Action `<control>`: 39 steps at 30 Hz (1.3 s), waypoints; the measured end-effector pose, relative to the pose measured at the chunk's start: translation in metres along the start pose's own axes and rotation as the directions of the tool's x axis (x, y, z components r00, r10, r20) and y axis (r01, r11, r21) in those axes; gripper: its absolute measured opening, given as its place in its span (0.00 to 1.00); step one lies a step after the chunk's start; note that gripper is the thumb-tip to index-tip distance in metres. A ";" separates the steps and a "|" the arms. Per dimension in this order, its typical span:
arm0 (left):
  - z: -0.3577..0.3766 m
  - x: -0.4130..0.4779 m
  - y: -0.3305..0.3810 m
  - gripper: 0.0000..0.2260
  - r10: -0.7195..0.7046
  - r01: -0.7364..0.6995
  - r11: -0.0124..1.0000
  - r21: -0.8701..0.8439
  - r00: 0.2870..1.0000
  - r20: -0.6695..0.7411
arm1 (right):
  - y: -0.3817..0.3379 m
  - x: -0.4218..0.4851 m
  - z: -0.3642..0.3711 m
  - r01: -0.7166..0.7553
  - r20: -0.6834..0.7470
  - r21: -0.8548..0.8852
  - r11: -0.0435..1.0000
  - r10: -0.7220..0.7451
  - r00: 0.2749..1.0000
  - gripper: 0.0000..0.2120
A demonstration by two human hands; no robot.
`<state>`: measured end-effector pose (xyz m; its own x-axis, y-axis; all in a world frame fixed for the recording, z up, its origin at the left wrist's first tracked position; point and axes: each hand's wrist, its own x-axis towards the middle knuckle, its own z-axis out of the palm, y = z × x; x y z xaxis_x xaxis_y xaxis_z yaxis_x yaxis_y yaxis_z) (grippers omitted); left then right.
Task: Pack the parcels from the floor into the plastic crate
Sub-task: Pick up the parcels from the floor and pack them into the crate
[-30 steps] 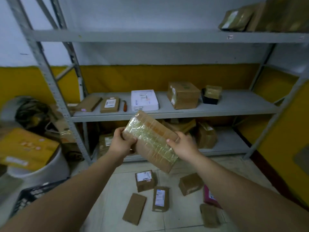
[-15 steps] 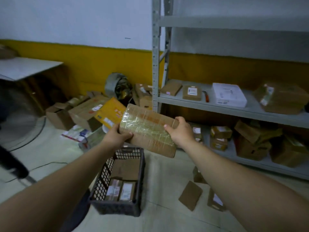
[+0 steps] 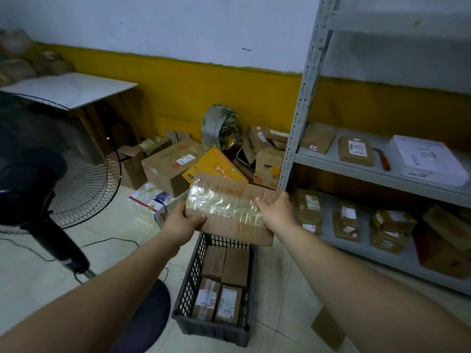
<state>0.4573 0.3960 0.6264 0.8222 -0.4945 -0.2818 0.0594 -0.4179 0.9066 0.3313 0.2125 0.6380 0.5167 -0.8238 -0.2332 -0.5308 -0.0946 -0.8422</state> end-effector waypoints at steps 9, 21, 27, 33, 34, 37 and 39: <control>0.018 0.113 -0.056 0.15 -0.038 0.036 0.996 0.083 0.999 0.013 | 0.036 0.101 0.084 -0.089 -0.032 -0.047 0.995 0.088 0.996 0.37; 0.053 0.257 -0.226 0.19 -0.068 0.052 0.991 0.125 0.989 0.129 | 0.176 0.208 0.242 -0.258 -0.070 -0.067 0.964 0.253 0.965 0.37; 0.126 0.335 -0.362 0.20 -0.101 0.083 0.982 0.172 0.990 0.099 | 0.302 0.279 0.319 -0.238 -0.057 -0.128 0.963 0.232 0.971 0.38; 0.178 0.394 -0.470 0.21 -0.100 0.083 0.980 0.184 0.991 0.086 | 0.395 0.335 0.379 -0.218 -0.062 -0.252 0.943 0.209 0.976 0.36; 0.183 0.400 -0.479 0.21 -0.090 0.076 0.980 0.184 0.994 0.065 | 0.404 0.341 0.386 -0.211 -0.062 -0.269 0.940 0.202 0.977 0.36; 0.194 0.418 -0.489 0.20 -0.037 0.031 0.985 0.170 0.999 0.033 | 0.413 0.359 0.395 -0.192 -0.106 -0.336 0.922 0.165 0.981 0.37; 0.198 0.427 -0.488 0.19 0.004 -0.007 0.986 0.169 1.000 0.020 | 0.412 0.372 0.395 -0.184 -0.122 -0.344 0.921 0.151 0.981 0.36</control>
<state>0.6671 0.2381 0.0013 0.8110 -0.5113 -0.2842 -0.0436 -0.5373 0.8423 0.5705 0.0878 0.0120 0.3450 -0.8905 -0.2967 -0.8152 -0.1275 -0.5650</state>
